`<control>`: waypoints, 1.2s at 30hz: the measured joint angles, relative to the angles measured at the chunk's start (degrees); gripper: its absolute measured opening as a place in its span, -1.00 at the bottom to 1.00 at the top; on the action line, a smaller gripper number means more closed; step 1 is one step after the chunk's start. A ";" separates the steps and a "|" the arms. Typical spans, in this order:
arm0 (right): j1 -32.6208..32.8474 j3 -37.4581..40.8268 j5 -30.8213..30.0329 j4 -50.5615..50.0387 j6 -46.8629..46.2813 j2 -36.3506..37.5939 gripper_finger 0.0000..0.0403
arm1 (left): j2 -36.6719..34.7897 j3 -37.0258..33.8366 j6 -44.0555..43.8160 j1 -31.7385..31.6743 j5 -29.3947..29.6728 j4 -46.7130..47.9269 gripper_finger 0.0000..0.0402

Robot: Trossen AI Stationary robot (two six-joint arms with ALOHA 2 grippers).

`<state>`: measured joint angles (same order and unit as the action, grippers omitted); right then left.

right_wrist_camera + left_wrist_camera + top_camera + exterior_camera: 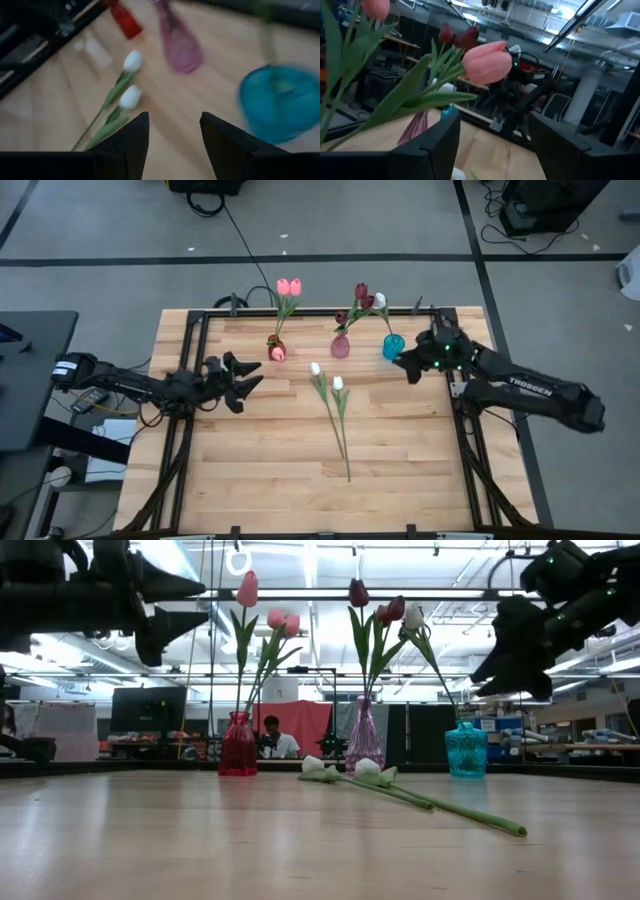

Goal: Sort flowers into vase by color
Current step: Put the right white flower into the blue vase

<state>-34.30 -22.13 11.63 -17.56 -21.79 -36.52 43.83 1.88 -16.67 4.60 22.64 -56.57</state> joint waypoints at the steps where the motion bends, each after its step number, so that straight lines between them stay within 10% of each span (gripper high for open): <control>1: 2.72 0.00 -1.51 0.16 -1.69 -0.74 -0.06 | 0.04 0.10 0.05 0.00 -0.05 -0.58 0.19; 18: 36.77 -2.79 -22.79 14.02 -24.20 -30.56 -0.06 | 0.04 0.16 -1.57 0.00 -0.46 -2.26 0.19; 36: 49.07 -39.88 -32.33 -7.08 -33.03 -68.97 -0.06 | 0.04 0.25 0.05 0.00 -0.78 -1.49 0.19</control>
<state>14.76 -62.01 -20.70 -24.64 -54.83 -105.49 43.88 2.13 -16.62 4.60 21.86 -58.06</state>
